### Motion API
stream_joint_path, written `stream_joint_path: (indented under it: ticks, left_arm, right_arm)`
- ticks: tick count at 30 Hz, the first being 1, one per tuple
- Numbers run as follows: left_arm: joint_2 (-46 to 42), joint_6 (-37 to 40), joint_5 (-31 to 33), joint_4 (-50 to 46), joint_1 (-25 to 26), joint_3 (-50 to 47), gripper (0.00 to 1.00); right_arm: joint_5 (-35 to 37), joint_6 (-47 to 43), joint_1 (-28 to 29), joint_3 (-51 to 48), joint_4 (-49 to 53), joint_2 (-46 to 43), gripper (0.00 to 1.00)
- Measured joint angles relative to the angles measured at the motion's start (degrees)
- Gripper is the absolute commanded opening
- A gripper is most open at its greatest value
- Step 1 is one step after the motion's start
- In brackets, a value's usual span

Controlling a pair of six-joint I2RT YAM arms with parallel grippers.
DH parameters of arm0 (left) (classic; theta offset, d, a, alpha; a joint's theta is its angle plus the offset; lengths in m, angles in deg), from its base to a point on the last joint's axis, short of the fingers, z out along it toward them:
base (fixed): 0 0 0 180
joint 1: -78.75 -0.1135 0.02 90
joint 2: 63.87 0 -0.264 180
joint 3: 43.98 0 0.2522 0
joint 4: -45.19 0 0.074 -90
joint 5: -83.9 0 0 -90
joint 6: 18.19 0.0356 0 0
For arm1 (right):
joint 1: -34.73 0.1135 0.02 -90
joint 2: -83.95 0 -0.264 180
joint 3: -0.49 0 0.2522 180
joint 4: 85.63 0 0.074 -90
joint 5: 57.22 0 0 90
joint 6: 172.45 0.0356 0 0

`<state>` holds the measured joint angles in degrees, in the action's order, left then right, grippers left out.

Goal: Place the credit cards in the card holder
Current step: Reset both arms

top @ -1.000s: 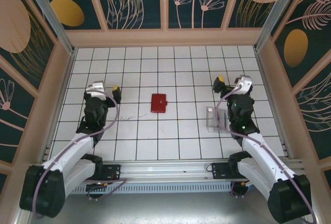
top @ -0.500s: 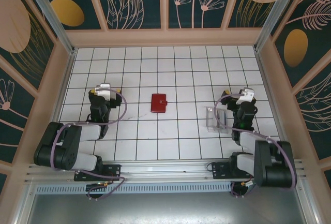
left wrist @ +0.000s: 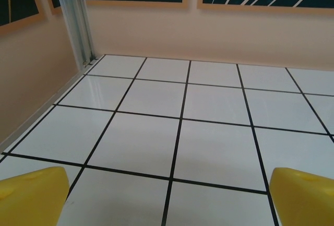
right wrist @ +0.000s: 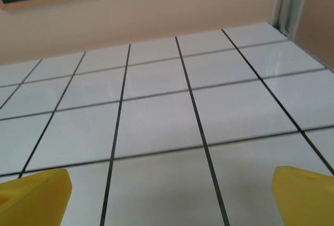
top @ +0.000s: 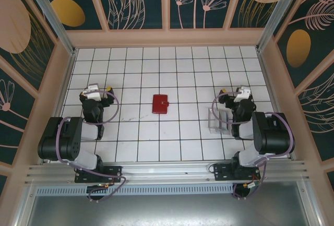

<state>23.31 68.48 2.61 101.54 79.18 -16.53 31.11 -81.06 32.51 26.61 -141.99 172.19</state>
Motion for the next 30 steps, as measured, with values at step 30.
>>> stream_joint_path:
  ticks: [30]
  left_arm:
    - [0.00,-0.20,-0.76,0.39,0.00,0.00,0.99]
  right_arm:
    - [-0.37,0.00,-0.04,0.72,0.11,0.00,0.99]
